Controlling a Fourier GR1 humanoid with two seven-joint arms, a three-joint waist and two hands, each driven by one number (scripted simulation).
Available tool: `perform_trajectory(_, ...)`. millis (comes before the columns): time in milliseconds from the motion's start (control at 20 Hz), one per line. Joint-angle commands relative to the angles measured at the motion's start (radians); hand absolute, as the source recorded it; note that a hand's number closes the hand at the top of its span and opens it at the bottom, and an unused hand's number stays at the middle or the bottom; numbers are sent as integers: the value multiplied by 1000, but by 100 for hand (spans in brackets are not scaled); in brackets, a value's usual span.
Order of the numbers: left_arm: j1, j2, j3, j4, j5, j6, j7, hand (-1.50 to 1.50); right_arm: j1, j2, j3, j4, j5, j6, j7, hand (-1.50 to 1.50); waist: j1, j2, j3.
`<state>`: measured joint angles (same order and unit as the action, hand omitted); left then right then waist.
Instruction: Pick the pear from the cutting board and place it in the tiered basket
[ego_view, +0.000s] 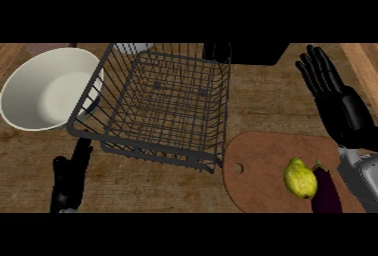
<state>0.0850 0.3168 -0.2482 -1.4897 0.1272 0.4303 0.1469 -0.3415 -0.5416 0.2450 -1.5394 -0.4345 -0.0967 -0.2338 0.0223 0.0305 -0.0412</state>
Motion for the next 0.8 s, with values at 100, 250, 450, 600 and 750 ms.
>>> perform_trajectory(100, -33, 34, 44, -44, 69, -103, -24, 0, 83, 60, -41, -78, -93, -53, 86, 150, -37, -35, 41)
perform_trajectory(250, -119, 104, 90, -119, 119, -188, -8, 0, 117, 137, -97, -101, -187, -135, 130, 150, -50, -39, 42)
perform_trajectory(450, -92, 69, 62, -110, 124, -179, -11, 0, 285, 139, -108, 146, -51, -485, 332, -150, -82, -30, 37)
perform_trajectory(600, -158, 92, 96, -38, 167, -260, -13, 0, 284, 126, -48, 25, 76, -656, 385, -150, -56, -32, 37)
perform_trajectory(750, -105, 107, 116, -82, 182, -284, -18, 0, 389, -16, 22, -176, 176, -677, 499, -150, -45, -38, 38)
